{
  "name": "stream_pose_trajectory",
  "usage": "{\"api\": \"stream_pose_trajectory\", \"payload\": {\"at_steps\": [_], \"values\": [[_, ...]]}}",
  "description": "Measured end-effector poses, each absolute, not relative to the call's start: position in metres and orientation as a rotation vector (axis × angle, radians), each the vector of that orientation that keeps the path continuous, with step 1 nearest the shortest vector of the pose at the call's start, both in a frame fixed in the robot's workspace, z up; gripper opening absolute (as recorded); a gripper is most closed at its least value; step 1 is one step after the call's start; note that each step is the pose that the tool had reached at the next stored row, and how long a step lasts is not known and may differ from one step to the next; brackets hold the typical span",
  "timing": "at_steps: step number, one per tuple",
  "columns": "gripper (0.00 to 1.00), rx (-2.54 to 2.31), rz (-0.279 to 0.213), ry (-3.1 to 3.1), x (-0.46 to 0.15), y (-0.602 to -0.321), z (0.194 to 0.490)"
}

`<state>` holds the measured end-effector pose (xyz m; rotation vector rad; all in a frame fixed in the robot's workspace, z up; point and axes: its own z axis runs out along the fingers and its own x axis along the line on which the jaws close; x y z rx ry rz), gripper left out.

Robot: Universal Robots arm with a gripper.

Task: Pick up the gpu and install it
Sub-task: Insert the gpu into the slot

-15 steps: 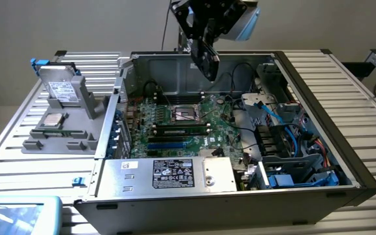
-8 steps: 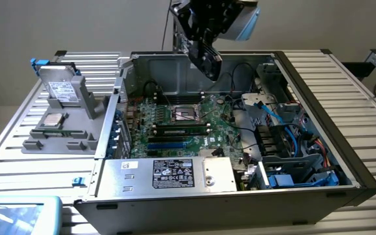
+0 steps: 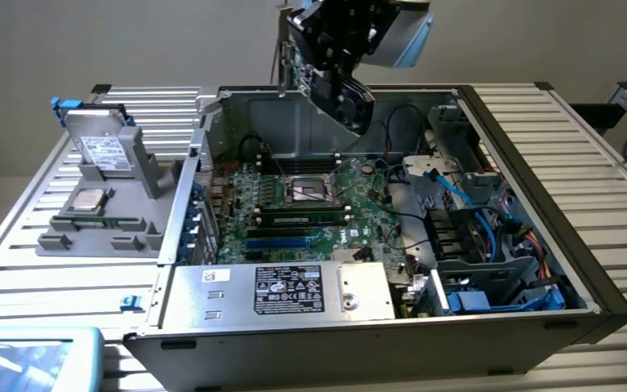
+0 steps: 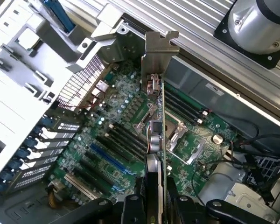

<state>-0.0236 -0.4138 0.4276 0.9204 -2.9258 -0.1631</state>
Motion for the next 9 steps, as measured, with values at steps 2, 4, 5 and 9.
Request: {"api": "stream_pose_trajectory", "payload": {"at_steps": [2, 4, 5, 9], "values": [[0.28, 0.972, -0.161, -2.907, -0.0236, -0.4138, 0.4273], [0.28, 1.024, -0.159, -2.887, -0.0236, -0.4138, 0.4271], [0.28, 1.050, -0.158, -2.877, -0.0236, -0.4138, 0.4269], [0.28, 1.152, -0.153, -2.834, -0.0236, -0.4138, 0.4264]]}}
